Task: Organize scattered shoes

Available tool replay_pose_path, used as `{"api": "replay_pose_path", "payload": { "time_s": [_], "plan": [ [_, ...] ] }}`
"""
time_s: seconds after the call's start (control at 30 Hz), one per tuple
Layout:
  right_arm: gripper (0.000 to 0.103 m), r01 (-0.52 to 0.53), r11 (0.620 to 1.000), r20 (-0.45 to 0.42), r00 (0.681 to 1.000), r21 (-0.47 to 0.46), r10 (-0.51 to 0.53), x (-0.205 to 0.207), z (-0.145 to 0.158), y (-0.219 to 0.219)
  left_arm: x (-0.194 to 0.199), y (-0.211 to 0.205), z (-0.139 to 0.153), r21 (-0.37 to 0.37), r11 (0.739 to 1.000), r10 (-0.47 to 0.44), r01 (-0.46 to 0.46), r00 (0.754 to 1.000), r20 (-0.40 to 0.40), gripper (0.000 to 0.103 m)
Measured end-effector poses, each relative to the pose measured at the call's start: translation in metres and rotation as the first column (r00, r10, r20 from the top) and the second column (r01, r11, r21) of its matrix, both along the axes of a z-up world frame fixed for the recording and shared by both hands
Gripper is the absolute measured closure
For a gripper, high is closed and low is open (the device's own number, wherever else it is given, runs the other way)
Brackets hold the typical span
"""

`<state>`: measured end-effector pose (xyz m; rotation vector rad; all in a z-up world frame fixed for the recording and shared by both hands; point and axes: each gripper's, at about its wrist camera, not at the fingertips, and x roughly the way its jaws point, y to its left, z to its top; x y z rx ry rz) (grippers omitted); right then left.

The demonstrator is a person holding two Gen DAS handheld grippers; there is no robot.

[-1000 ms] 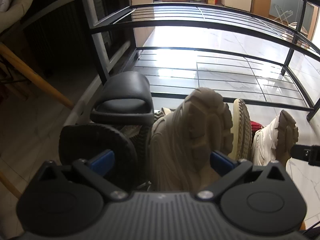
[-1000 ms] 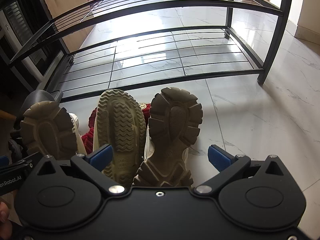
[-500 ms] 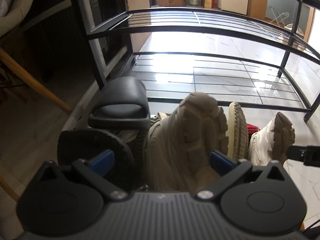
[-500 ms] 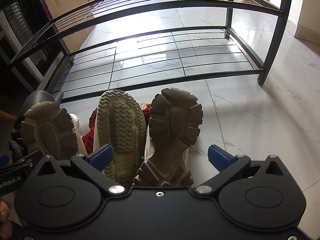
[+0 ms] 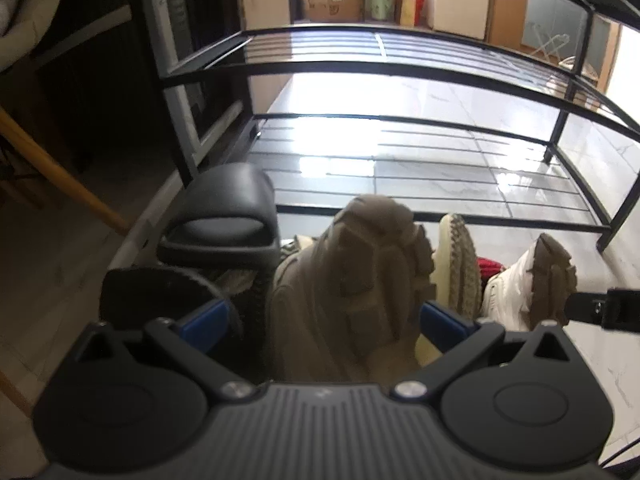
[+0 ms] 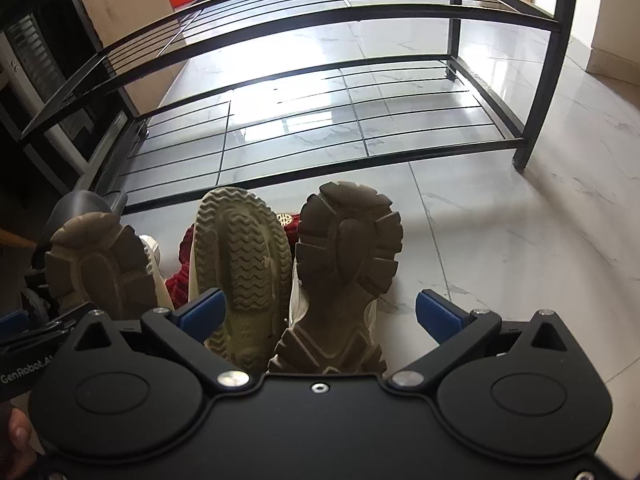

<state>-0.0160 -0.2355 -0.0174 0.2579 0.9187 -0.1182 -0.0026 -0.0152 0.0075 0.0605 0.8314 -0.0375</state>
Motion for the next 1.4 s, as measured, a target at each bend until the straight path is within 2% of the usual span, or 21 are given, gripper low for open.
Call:
{"api": "replay_pose_path", "payload": {
  "time_s": [0.23,0.37,0.57,0.63,0.7,0.87,0.93,0.97,1.0,1.1,1.27,1.4],
  "plan": [
    [0.000,0.057,0.997,0.024,0.998,0.050,-0.058,-0.001,0.005,-0.018,-0.003,-0.024,0.005,0.054,0.996,-0.077,0.074,0.995,0.067,0.000],
    [0.000,0.086,0.993,0.033,0.996,0.081,-0.088,-0.001,0.006,-0.030,-0.006,-0.041,0.008,0.084,0.988,-0.136,0.129,0.988,0.080,0.000],
    [0.000,0.116,0.990,0.038,0.992,0.082,-0.119,0.002,0.004,-0.044,-0.001,-0.042,0.007,0.048,0.994,-0.100,0.098,0.994,0.042,0.001],
    [0.000,0.105,0.992,0.031,0.994,0.071,-0.108,0.005,0.002,-0.044,-0.002,-0.041,0.008,0.028,0.997,-0.076,0.074,0.996,0.056,0.001],
    [0.000,0.090,0.994,0.023,0.996,0.065,-0.092,0.009,0.000,-0.043,-0.006,-0.040,0.012,-0.010,0.999,-0.045,0.046,0.994,0.104,0.001],
    [0.000,0.103,0.991,0.007,0.995,0.088,-0.104,0.012,-0.004,-0.050,-0.003,-0.053,0.011,0.062,0.996,-0.071,0.064,0.992,0.108,0.001],
    [0.000,0.120,0.988,0.019,0.992,0.097,-0.123,0.010,-0.002,-0.053,-0.001,-0.067,0.007,0.128,0.988,-0.099,0.088,0.992,0.084,0.000],
    [0.000,0.141,0.985,0.038,0.989,0.103,-0.146,0.007,0.001,-0.056,0.000,-0.071,0.006,0.142,0.985,-0.105,0.092,0.991,0.085,0.000],
    [0.000,0.157,0.982,0.052,0.985,0.102,-0.163,0.005,0.002,-0.059,0.000,-0.082,0.003,0.191,0.975,-0.132,0.113,0.987,0.090,0.000],
    [0.000,0.211,0.972,0.089,0.971,0.104,-0.221,-0.002,0.007,-0.069,0.001,-0.098,0.000,0.227,0.964,-0.167,0.141,0.981,0.096,0.000],
    [0.000,0.292,0.938,0.104,0.943,0.187,-0.315,-0.011,0.010,-0.094,-0.006,-0.125,0.008,0.236,0.955,-0.220,0.179,0.963,0.159,0.001],
    [0.000,0.350,0.905,0.141,0.910,0.243,-0.390,-0.025,0.018,-0.115,-0.002,-0.141,0.009,0.178,0.955,-0.262,0.237,0.956,0.133,0.001]
  ]
}}
